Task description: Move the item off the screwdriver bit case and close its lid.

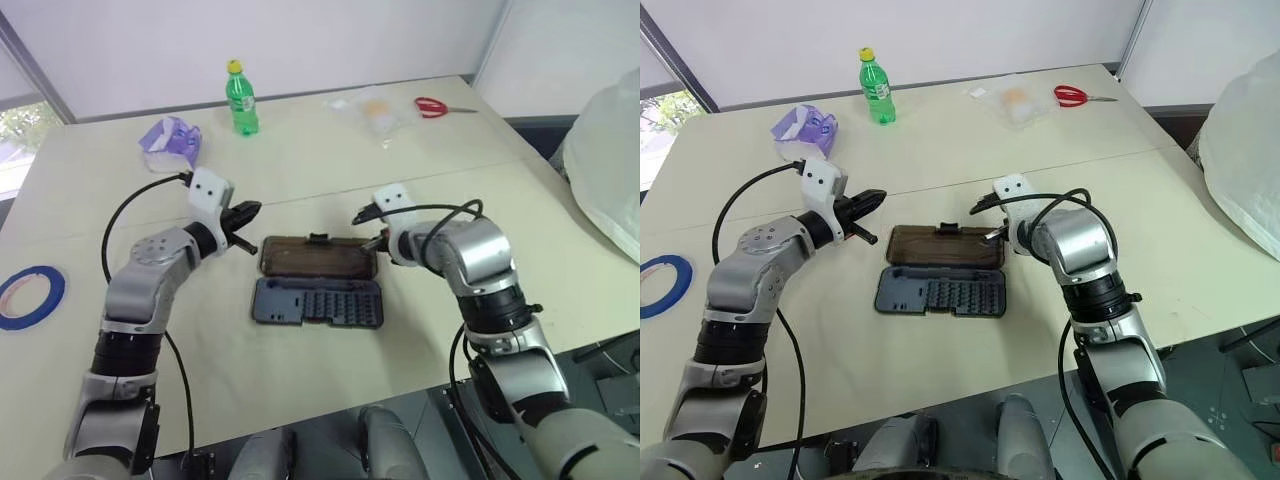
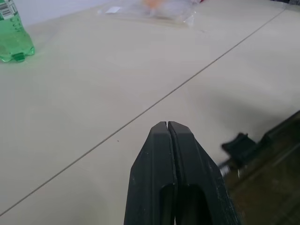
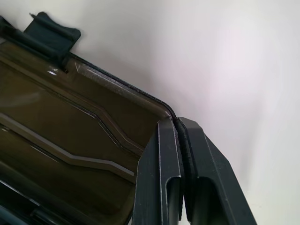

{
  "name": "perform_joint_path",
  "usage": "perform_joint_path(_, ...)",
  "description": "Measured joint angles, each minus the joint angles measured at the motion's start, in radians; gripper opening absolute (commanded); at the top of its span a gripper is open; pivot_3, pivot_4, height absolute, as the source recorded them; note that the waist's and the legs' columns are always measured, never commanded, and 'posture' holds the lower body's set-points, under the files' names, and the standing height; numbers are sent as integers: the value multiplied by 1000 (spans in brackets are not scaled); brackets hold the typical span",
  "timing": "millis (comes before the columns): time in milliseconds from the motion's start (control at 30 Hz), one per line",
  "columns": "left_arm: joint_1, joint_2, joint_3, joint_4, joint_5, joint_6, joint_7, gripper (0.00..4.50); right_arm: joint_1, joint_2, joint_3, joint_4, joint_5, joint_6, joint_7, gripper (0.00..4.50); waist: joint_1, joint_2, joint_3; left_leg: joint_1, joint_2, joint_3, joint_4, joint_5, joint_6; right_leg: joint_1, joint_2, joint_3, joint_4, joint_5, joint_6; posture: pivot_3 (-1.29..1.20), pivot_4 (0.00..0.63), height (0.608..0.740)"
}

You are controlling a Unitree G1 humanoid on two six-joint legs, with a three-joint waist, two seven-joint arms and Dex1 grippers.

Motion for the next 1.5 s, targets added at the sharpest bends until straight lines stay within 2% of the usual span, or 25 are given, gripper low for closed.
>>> perform_joint_path(467, -28, 0, 0, 19, 2, -7, -8, 0, 24, -106, 138, -60, 32, -129, 152, 29, 2, 0, 0, 0, 0, 0, 0, 0, 0, 0, 0, 0, -1, 0, 0, 0, 150, 740)
perform_joint_path(1333, -27, 0, 0, 19, 16, -7, -13, 0, 48, -114, 157, -125, 55, -122, 201, 29, 3, 0, 0, -1, 0, 0, 0, 0, 0, 0, 0, 0, -1, 0, 0, 0, 150, 740)
perform_joint_path(1433, -27, 0, 0, 19, 20, -7, -16, 0, 53, -115, 157, -130, 55, -131, 205, 880, 3, 0, 0, -1, 0, 0, 0, 0, 0, 0, 0, 0, -1, 0, 0, 0, 150, 740)
perform_joint_path(1500, -27, 0, 0, 19, 21, -7, -20, 0, 54, -115, 157, -130, 55, -145, 211, 1879, 3, 0, 0, -1, 0, 0, 0, 0, 0, 0, 0, 0, -1, 0, 0, 0, 150, 740)
